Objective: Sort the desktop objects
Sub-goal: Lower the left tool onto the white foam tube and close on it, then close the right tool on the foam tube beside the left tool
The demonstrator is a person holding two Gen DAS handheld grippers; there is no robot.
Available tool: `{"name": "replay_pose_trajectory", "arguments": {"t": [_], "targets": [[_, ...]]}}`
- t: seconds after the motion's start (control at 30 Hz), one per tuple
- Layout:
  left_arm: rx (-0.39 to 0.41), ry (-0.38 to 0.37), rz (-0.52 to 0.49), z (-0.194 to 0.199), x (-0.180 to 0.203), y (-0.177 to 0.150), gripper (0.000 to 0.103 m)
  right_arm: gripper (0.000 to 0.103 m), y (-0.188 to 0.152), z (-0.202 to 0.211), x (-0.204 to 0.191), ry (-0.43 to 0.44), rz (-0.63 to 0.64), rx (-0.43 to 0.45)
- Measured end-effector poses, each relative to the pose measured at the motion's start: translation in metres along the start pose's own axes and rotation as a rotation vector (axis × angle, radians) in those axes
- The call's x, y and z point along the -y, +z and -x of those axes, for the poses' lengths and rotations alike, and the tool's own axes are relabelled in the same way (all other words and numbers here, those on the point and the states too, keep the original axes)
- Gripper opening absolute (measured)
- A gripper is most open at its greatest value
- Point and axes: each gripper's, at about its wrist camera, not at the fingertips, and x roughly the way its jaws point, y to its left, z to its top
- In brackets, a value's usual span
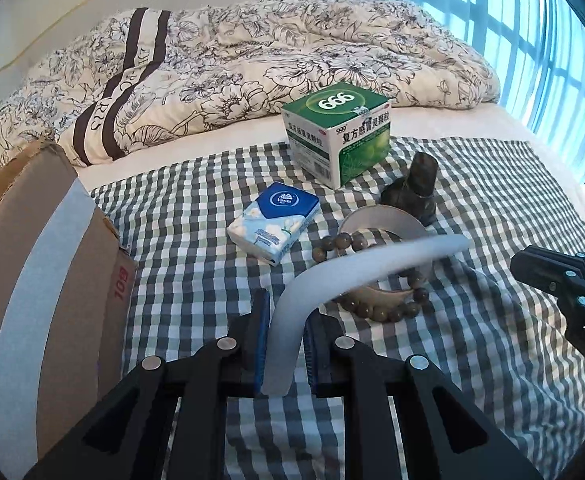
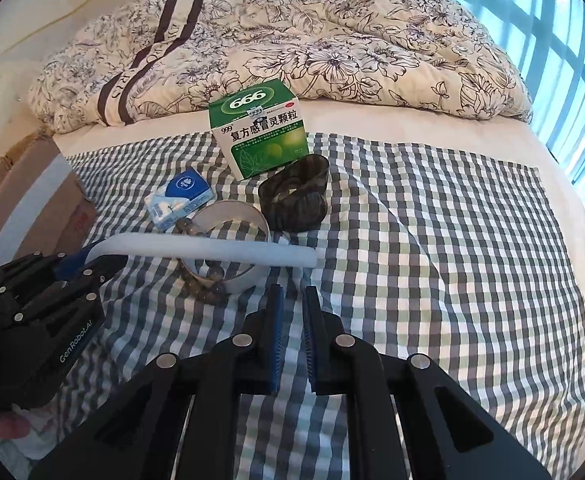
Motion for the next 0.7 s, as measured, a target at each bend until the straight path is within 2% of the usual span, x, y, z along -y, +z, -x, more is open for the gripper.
{"name": "replay_pose_trajectory", "arguments": {"t": [0.27,0.33,0.4,0.43,0.7], "targets": [[-0.011,-0.013,0.000,0.001,0.002,-0.003,0.015,0.010,-0.004,-0.005,0.009,0.031,-0.025,-0.026],[-0.018,-0.012,0.003,-0.003,0.001,-0.003,0.015,0.019,-0.003,-0.012,0.008,0.056,-0.012,-0.041],[-0.032,-0.010,0.004,-0.009,-0.001,-0.004,0.015,0.045,-0.002,-0.020,0.004,0.027,0.010,-0.041],[-0.037,-0.007,0.005,-0.011,-0.001,-0.005,0.015,0.048,-0.001,-0.024,0.004,0.013,0.023,-0.043],[-0.094,-0.005,0.011,-0.042,-0.004,-0.010,0.015,0.048,0.015,-0.069,-0.002,-0.037,0.159,-0.114]]}}
